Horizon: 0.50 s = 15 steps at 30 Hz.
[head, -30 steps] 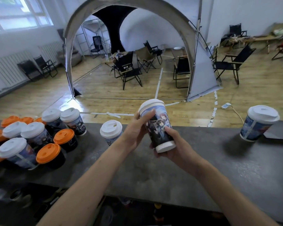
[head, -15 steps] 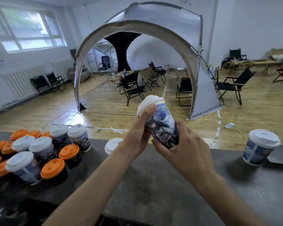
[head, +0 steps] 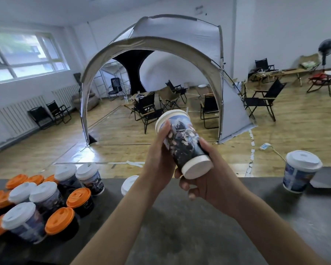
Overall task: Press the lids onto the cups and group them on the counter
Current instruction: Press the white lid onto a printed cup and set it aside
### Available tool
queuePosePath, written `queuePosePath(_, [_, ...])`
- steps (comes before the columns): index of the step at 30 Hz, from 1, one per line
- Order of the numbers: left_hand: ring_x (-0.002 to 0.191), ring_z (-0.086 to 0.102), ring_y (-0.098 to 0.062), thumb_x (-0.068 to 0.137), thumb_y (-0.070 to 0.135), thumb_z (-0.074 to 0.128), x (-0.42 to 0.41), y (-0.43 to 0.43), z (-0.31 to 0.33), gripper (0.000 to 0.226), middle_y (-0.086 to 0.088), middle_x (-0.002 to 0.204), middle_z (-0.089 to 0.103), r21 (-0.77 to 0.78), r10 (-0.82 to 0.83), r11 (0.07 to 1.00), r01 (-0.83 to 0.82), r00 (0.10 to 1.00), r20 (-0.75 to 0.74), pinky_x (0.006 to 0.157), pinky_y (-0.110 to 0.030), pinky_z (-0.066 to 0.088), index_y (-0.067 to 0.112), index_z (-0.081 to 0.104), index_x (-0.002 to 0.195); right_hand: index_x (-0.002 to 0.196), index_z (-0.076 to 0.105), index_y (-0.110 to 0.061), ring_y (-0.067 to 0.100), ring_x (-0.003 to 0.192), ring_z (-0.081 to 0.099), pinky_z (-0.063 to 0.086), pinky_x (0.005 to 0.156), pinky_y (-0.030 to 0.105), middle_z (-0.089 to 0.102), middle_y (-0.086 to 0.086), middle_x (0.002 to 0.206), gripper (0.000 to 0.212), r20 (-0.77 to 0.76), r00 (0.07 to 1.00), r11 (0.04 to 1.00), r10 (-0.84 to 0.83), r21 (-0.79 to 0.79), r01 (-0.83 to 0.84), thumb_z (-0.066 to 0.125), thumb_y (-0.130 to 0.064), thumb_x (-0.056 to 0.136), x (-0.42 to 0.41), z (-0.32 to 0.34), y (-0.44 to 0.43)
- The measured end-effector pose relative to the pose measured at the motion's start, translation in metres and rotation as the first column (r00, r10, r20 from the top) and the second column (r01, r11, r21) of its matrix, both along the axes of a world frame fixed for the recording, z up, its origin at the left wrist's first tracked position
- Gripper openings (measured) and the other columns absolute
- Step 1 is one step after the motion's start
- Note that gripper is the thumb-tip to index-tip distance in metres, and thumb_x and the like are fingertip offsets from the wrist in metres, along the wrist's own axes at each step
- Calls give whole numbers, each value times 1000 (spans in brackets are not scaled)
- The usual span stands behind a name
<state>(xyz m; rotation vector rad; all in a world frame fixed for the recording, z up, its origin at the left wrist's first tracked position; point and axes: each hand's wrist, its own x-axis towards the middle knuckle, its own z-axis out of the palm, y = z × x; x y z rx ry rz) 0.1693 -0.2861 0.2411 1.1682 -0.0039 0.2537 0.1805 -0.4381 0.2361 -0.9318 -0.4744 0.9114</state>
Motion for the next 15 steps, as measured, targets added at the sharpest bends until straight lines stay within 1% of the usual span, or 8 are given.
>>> queuePosePath(1, [108, 68, -29, 95, 55, 53, 1, 0, 2, 62, -16, 117, 70, 0, 1, 1000, -1, 1000, -8, 104, -49, 47, 3, 64, 127, 117, 63, -6, 26, 59, 59, 51, 44, 28, 64, 20, 87, 70, 3, 1000, 1000, 13, 12, -13, 49, -67, 85, 0, 2, 1])
queuePosePath(3, [106, 69, -27, 95, 57, 53, 2, 1, 5, 63, -15, 115, 71, 17, 36, 999, -36, 999, -26, 97, -46, 52, 4, 64, 128, 122, 61, -6, 27, 63, 61, 52, 45, 30, 64, 20, 92, 75, 71, 997, 1000, -14, -25, 16, 50, -71, 86, 0, 2, 1])
queuePosePath(5, [108, 68, -31, 94, 57, 59, 5, 5, 7, 68, -21, 120, 69, 59, 98, 993, -98, 995, 5, 99, -49, 53, 0, 61, 132, 124, 60, -6, 26, 66, 63, 53, 48, 31, 65, 17, 93, 79, 146, 988, 996, -54, -67, 65, 57, -75, 85, 0, 1, 1])
queuePosePath(6, [108, 67, -32, 93, 56, 61, 5, 6, 7, 68, -22, 120, 68, 64, 110, 992, -111, 994, 20, 103, -51, 51, 0, 61, 132, 124, 60, -6, 25, 65, 63, 53, 49, 31, 66, 16, 91, 78, 147, 988, 996, -56, -64, 66, 58, -72, 84, 0, 0, 2])
queuePosePath(9, [102, 68, -29, 98, 48, 52, 3, 5, 8, 54, -16, 110, 71, 22, 101, 995, -102, 994, 29, 103, -49, 48, 2, 65, 122, 121, 59, -6, 22, 60, 60, 51, 45, 27, 65, 14, 85, 70, 25, 1000, 1000, 10, 13, -11, 50, -68, 90, 2, 2, 1])
queuePosePath(11, [104, 68, -30, 100, 46, 51, 2, 6, 8, 50, -16, 111, 71, 36, 78, 996, -79, 997, 29, 103, -50, 47, 3, 65, 122, 122, 59, -4, 22, 59, 59, 50, 43, 26, 66, 15, 85, 73, -27, 999, 999, 39, 33, -38, 42, -67, 90, 2, 3, -1])
queuePosePath(13, [110, 68, -33, 96, 53, 59, 3, 8, 7, 61, -19, 120, 70, 93, 108, 990, -109, 994, 14, 104, -53, 46, 2, 61, 130, 128, 59, -4, 23, 64, 61, 51, 46, 28, 66, 16, 92, 79, 34, 999, 1000, -9, -12, 9, 42, -71, 90, 3, 0, 1])
queuePosePath(15, [116, 67, -34, 83, 60, 73, 4, 9, 6, 79, -20, 127, 68, 125, 158, 979, -158, 987, 12, 106, -55, 48, 4, 57, 136, 129, 60, -6, 23, 66, 62, 51, 49, 30, 66, 14, 94, 80, 113, 991, 995, -78, -60, 86, 50, -73, 87, 2, -4, 3])
